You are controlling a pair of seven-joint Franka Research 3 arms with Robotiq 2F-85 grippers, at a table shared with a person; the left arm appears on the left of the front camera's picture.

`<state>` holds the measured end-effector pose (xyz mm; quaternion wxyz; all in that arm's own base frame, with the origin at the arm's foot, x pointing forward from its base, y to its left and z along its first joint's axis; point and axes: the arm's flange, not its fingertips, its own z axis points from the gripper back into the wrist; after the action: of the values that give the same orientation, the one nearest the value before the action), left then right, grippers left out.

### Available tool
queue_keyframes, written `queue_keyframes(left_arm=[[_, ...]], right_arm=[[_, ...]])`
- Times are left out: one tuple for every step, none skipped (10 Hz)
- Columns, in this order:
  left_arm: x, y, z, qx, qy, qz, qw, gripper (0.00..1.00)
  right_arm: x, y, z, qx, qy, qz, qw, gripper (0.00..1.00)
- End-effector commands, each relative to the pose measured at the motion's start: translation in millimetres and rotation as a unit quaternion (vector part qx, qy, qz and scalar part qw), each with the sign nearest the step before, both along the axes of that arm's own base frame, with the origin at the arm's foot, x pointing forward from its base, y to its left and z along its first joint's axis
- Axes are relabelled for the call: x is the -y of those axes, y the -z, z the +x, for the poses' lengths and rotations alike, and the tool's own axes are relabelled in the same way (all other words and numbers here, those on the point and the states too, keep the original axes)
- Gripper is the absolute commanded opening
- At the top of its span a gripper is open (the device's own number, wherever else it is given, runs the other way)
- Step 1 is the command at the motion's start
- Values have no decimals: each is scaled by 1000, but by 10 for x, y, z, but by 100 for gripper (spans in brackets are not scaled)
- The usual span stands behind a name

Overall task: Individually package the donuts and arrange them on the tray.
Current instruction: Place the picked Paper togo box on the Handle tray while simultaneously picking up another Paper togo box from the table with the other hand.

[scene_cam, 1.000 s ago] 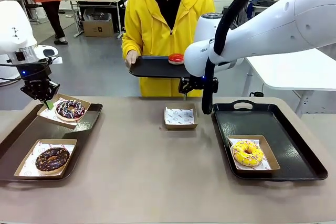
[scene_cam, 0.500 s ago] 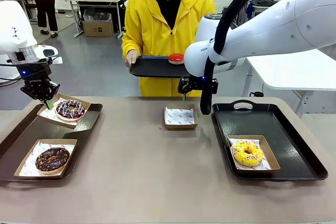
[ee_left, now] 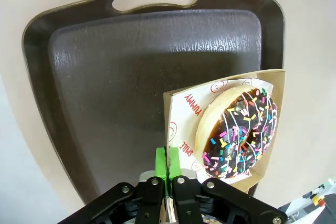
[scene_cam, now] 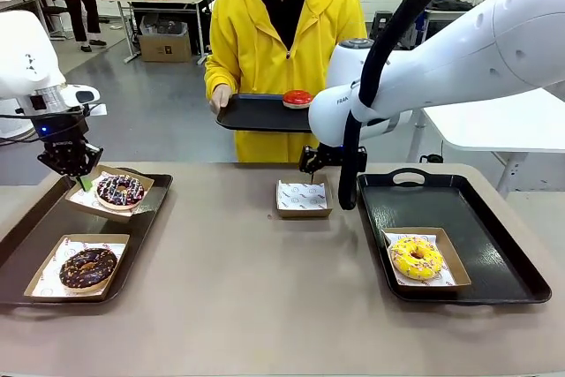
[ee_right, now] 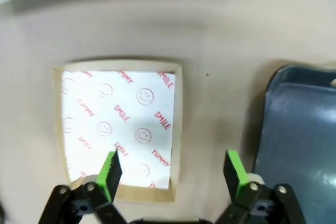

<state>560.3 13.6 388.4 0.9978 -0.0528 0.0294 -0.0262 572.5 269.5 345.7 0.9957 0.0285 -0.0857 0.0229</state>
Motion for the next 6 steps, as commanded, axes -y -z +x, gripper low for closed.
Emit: queue_keyframes(left_arm=[[-23,-7,102,3,-11,-10,1000,1],[-15,11,100,4,-10,-9,1000,1],[-14,23,107,5,-8,-6,1000,1],[6,57,119,6,-6,2,1000,1],[36,108,135,7,-6,12,1000,1],[66,158,163,7,-10,18,1000,1]], right_arm=[[59,136,-42,8,16,3,1000,100],[64,184,-39,4,15,2,1000,100],[67,215,-23,4,15,1,1000,100],[74,257,-1,3,15,0,1000,100],[83,303,29,0,16,3,1000,100],[84,346,49,-5,17,2,1000,100]])
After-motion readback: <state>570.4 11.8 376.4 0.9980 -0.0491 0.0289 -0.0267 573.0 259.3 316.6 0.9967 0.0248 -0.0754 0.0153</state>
